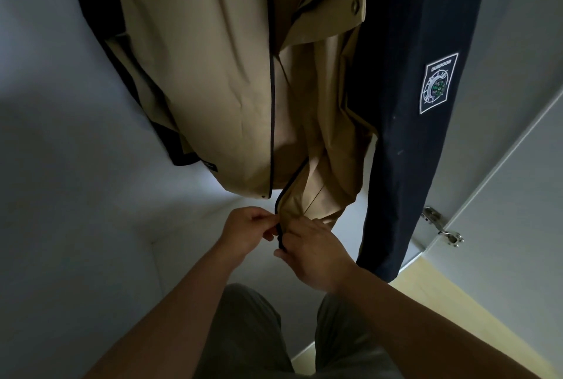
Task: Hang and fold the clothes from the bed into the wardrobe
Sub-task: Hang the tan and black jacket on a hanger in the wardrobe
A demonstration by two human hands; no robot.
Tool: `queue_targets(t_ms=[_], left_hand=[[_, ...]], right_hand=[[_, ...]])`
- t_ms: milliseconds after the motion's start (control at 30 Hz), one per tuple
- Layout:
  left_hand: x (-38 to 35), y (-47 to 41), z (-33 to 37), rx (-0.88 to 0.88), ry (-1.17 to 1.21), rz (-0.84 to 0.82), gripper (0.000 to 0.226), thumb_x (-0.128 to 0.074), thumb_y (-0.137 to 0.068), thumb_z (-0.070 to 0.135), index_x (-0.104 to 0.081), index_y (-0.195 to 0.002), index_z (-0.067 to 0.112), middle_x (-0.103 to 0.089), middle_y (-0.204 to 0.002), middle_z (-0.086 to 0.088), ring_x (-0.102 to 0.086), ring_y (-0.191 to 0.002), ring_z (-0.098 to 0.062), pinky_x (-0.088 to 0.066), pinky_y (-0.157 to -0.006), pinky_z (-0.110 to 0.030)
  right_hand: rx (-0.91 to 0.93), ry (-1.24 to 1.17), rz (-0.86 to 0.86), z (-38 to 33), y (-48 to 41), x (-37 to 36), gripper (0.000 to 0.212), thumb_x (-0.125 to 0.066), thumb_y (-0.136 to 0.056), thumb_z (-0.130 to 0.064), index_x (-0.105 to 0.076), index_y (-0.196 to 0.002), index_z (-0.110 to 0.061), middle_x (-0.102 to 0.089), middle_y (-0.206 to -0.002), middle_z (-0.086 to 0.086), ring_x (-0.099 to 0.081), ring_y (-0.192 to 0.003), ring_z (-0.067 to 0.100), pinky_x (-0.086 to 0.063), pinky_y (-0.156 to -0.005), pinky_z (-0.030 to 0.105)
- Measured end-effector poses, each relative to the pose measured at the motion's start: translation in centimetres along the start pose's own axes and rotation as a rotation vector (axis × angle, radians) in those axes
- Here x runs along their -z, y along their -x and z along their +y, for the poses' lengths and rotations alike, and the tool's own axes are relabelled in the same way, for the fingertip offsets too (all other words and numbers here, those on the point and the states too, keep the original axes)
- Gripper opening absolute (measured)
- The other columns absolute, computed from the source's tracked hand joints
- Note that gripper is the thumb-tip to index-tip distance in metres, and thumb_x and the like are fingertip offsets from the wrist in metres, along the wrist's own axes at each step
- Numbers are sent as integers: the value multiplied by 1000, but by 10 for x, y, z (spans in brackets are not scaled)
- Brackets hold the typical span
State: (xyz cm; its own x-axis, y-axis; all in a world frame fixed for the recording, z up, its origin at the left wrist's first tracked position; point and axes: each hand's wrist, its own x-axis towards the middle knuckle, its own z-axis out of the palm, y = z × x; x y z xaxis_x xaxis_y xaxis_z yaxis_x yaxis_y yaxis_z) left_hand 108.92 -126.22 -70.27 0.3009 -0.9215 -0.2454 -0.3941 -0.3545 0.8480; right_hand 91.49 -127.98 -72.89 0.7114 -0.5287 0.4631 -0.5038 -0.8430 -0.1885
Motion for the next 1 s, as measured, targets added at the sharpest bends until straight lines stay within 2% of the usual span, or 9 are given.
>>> queue_targets(t_ms=[233,400,467,533,600,633,767,900,1000], left_hand=[[6,-5,-4,35,-5,-50,22,-61,-96,38,-74,-88,22,-76,-78,9,-71,-70,-7,-49,-71,-28],[11,-28,-17,277,162,32,30,-54,-99,42,-70,-102,16,-77,-80,6,-70,-71,-12,-43,-66,-28],[7,-45,-24,400,264,48,31,-56,-99,37,-65,-113,11,-76,-91,1,-69,-74,-14,-39,-62,-28],[4,-61,-29,481,358,66,35,-58,-99,34,-59,-124,9,-72,-110,-6,-70,-89,-18,-39,-61,-27],[3,-77,-35,521,490,80,40,-62,-97,30,-55,-130,9,-63,-128,-12,-68,-104,-22,-43,-64,-27],[2,-85,-39,548,603,81,41,-64,-96,27,-53,-131,11,-60,-130,-12,-67,-104,-21,-45,-67,-28],[4,-110,-54,604,1012,127,37,-67,-91,13,-50,-123,9,-52,-118,-10,-63,-91,-17,-46,-63,-27],[3,-126,-68,560,1122,112,1,-59,-92,8,-59,-91,8,-51,-81,-4,-47,-63,-14,-36,-58,-26],[4,-133,-77,525,1166,88,14,-57,-94,9,-59,-81,7,-53,-69,-4,-46,-60,-14,-36,-59,-26]], right_hand=[[63,-16,-47,-1,-12,-5,8,-83,-79,-24,-79,-80,-16,-71,-80,-1,-67,-78,16,-52,-74,29],[54,17,-24,-9,-10,-11,10,-84,-78,-21,-77,-80,-15,-67,-76,1,-63,-74,20,-44,-66,26],[56,46,-17,-7,-4,-16,11,-83,-79,-22,-76,-84,-16,-65,-78,1,-62,-75,20,-43,-64,28],[39,61,-11,-4,0,-18,10,-78,-84,-23,-73,-86,-15,-63,-82,3,-59,-77,22,-43,-64,31],[2,94,-15,0,5,-20,12,-72,-89,-27,-70,-90,-15,-63,-89,5,-58,-81,24,-44,-67,33],[-20,119,-24,1,8,-20,14,-69,-91,-29,-69,-93,-16,-63,-93,4,-58,-83,24,-44,-70,34],[-82,182,-21,6,24,-16,18,-67,-92,-36,-67,-99,-19,-62,-97,2,-59,-83,23,-46,-72,35],[-123,196,26,10,30,-13,24,-69,-88,-40,-58,-100,-22,-61,-96,0,-57,-86,20,-49,-74,33],[-157,179,41,9,29,-13,29,-72,-86,-40,-54,-99,-22,-62,-99,1,-59,-88,20,-51,-77,33]])
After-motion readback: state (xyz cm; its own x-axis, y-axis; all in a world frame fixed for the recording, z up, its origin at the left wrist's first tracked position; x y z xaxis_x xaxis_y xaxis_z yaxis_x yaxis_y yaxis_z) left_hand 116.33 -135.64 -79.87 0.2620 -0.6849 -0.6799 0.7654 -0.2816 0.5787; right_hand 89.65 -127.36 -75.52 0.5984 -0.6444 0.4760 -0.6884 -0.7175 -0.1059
